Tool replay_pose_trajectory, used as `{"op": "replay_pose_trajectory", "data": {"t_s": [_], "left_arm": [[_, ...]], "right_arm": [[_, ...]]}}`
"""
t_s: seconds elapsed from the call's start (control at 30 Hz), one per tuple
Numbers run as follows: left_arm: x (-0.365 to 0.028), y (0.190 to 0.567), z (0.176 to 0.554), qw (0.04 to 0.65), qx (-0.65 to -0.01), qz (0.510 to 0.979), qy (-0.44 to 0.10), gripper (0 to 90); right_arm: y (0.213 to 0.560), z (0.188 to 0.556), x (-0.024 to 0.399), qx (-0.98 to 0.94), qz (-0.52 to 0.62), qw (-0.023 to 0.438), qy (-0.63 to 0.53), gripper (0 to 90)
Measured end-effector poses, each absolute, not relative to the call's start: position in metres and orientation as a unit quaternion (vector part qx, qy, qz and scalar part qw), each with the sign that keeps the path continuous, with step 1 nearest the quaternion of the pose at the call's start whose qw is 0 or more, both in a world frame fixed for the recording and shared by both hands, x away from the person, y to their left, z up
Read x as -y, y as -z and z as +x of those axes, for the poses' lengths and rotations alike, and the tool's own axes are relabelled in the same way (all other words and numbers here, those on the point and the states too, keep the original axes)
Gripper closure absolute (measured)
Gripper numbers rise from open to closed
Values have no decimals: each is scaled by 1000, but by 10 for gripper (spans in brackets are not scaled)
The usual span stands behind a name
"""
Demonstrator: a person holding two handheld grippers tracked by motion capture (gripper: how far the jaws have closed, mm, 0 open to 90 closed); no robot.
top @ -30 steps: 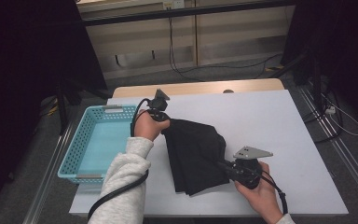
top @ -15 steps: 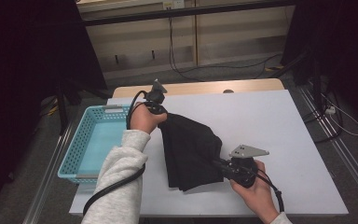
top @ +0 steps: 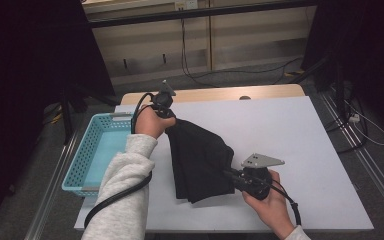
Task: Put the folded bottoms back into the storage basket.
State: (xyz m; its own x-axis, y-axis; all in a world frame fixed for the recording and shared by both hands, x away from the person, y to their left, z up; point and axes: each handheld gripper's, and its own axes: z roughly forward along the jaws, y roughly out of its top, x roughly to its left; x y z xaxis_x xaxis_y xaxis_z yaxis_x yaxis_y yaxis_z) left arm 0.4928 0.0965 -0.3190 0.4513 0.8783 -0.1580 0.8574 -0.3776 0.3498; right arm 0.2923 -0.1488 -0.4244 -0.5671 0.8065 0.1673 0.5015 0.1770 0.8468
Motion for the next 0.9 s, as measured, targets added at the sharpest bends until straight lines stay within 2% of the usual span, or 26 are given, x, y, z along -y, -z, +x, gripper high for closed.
{"op": "replay_pose_trajectory", "data": {"t_s": [0.9], "left_arm": [[-99,282,503,139,-540,829,-44,848]], "right_arm": [[408,296,135,-744,414,168,-497,833]]}}
